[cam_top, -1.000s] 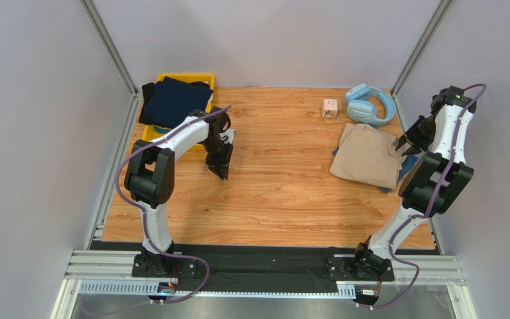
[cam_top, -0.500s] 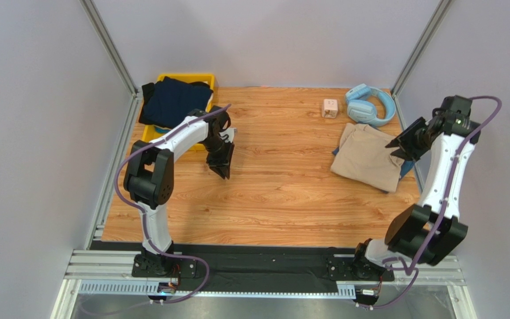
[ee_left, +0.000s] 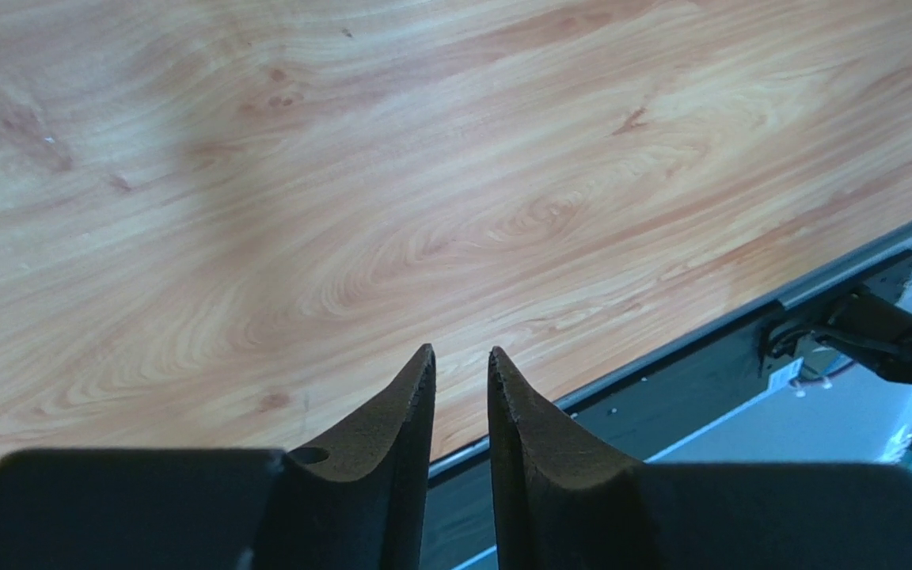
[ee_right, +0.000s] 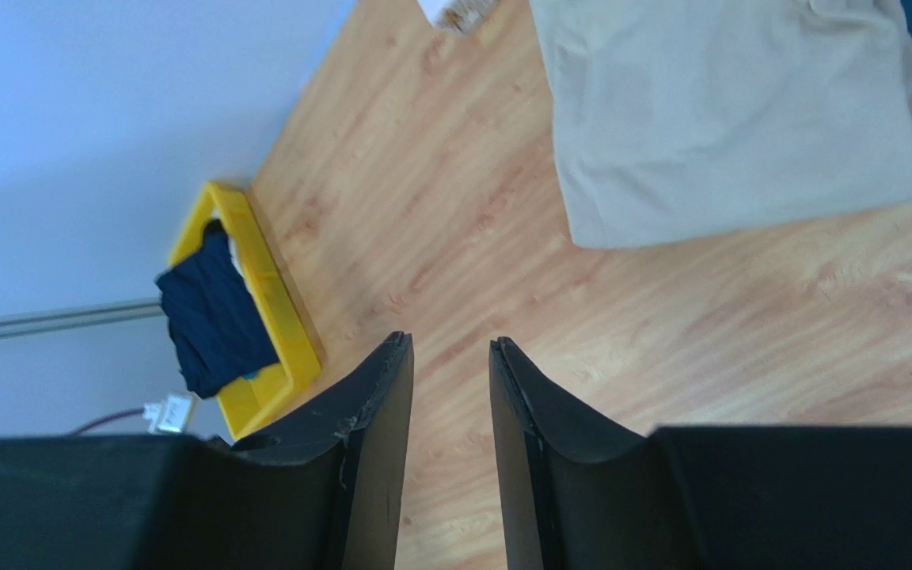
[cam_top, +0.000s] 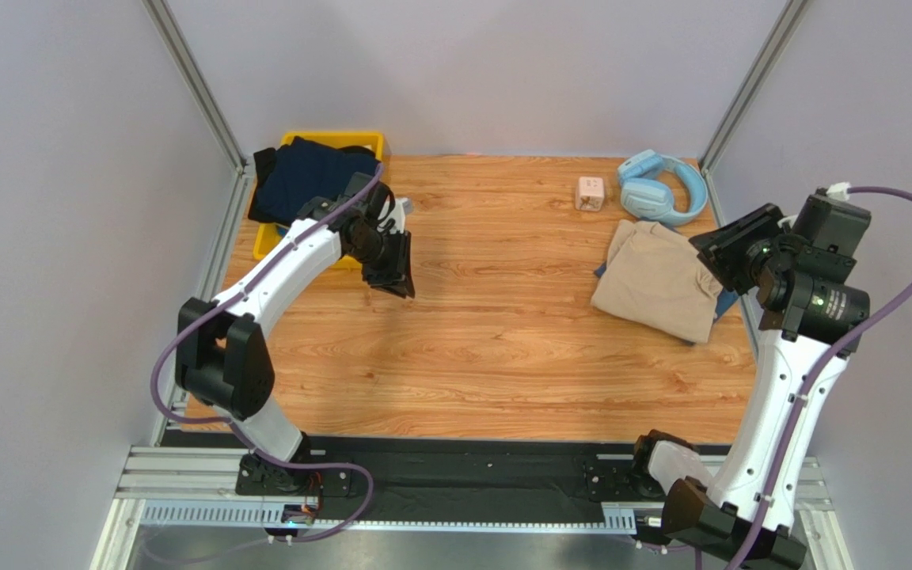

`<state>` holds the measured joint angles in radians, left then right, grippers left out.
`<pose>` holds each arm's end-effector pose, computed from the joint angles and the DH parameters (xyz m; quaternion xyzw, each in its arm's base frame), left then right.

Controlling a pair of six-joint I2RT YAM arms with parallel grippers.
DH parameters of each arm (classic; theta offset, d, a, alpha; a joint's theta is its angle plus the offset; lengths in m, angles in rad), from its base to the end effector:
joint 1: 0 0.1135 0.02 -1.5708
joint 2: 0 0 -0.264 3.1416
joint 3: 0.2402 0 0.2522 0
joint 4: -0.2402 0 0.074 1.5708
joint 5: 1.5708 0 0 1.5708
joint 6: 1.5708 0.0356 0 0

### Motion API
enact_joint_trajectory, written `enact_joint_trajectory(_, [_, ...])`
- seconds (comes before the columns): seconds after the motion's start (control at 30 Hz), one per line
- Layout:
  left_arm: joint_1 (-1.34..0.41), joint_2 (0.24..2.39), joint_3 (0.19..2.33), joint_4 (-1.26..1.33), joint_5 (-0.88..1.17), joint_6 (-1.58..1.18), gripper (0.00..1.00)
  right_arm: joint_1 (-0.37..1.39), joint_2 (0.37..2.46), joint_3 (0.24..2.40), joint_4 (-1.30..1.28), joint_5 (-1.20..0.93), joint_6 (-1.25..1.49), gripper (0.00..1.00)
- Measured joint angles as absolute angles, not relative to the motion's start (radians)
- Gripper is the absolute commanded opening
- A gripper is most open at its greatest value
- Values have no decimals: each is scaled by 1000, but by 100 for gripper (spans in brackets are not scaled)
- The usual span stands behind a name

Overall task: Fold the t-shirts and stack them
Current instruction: Put the neatly folded tshirt into the corner of the board with the right arm

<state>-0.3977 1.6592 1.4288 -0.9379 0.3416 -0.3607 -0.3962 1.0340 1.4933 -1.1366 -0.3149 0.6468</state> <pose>0.3067 -0.1418 0.2800 0.0518 0.9648 -0.2276 0.1213 0.1537 -0.0524 0.4352 0.3850 0.8060 0.1936 0.4057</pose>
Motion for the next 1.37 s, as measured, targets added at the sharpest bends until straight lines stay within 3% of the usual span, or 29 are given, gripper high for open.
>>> enact_joint_trajectory(0.2, [-398,1433,1201,-809,392,-434,32,-396,1026,1640,-1122,-299,687,35])
enact_joint_trajectory(0.43, [-398,1285,1027,-648,471,-508,33,-398,1028,1642,-1142,-301,731,35])
enact_joint_trajectory(0.73, [-398,1295,1083,-674,464,-484,32,-401,1011,1496,-1109,-334,856,34])
enact_joint_trajectory(1.03, [-391,1354,1192,-677,506,-553,32,-401,1026,1209,-993,-514,946,32])
enact_joint_trajectory(1.37, [-391,1460,1274,-676,546,-623,30,-363,1121,1147,-943,-602,918,31])
